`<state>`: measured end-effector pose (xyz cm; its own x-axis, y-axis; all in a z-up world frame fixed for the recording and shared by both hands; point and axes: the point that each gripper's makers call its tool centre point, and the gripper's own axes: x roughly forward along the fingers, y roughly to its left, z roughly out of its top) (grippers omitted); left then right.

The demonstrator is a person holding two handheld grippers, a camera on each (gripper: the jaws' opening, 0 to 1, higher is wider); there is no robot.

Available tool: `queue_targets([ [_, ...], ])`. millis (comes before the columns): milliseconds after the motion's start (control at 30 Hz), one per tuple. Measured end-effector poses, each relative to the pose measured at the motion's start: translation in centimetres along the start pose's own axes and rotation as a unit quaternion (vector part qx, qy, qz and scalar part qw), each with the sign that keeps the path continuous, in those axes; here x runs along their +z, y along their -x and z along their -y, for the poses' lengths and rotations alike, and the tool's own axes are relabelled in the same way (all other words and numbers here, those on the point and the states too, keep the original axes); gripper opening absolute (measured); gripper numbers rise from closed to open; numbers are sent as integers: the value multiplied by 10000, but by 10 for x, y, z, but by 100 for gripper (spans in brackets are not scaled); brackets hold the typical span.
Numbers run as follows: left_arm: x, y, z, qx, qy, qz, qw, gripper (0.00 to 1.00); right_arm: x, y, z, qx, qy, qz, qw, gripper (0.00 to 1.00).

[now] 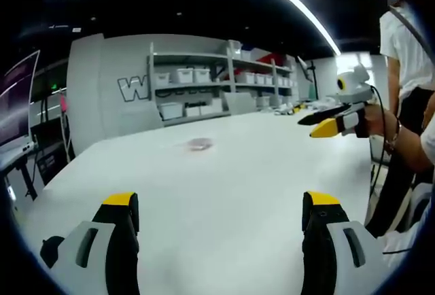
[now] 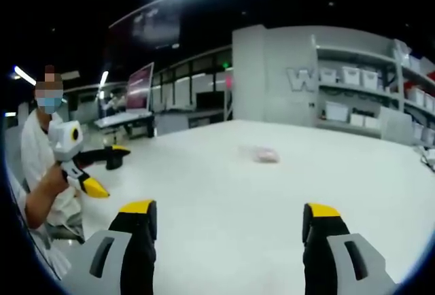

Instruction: Open the resealable bag by pulling the two sides of the seal apart until the entire bag opening is separated and visibly accessible.

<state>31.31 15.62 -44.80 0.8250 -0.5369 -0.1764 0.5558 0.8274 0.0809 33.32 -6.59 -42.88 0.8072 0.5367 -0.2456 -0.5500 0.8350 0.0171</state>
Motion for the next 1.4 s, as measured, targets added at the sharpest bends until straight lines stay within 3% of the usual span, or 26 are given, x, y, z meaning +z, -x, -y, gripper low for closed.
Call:
queue_targets([
  [1400, -3, 2, 4, -1, -12, -16, 10000, 100, -7, -23, 5, 76, -6, -163, 9998, 88],
])
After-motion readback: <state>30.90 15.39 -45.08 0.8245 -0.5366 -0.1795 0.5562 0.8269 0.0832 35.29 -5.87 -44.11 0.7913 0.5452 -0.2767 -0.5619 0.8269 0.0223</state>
